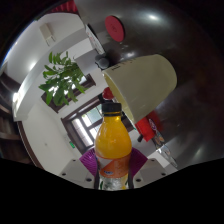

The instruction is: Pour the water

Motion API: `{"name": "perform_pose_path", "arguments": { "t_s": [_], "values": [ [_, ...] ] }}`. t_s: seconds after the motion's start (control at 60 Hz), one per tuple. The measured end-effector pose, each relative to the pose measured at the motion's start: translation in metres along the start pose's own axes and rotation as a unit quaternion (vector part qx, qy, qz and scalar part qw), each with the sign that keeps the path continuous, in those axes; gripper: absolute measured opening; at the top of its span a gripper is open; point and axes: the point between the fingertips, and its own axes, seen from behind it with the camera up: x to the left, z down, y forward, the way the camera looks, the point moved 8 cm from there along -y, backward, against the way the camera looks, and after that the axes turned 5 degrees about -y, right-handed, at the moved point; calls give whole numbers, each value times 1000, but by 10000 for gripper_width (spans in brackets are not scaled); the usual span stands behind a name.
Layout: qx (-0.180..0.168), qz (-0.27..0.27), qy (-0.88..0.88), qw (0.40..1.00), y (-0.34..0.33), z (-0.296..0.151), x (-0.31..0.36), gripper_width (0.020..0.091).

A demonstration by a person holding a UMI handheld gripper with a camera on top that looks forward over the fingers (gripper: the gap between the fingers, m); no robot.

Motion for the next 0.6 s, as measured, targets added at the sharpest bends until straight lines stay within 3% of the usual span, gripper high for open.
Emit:
{"name": "perform_pose_path", "arguments": {
  "t_s": [0.183, 0.317, 0.483, 0.6],
  "values": [
    [24, 13, -129, 991, -9, 12, 9, 387],
    [54, 15, -325, 944, 1, 20, 53, 385],
    [26, -2, -571, 820, 4, 7, 119, 386],
    [-19, 47, -713, 700, 8, -10, 156, 386]
  ]
}}
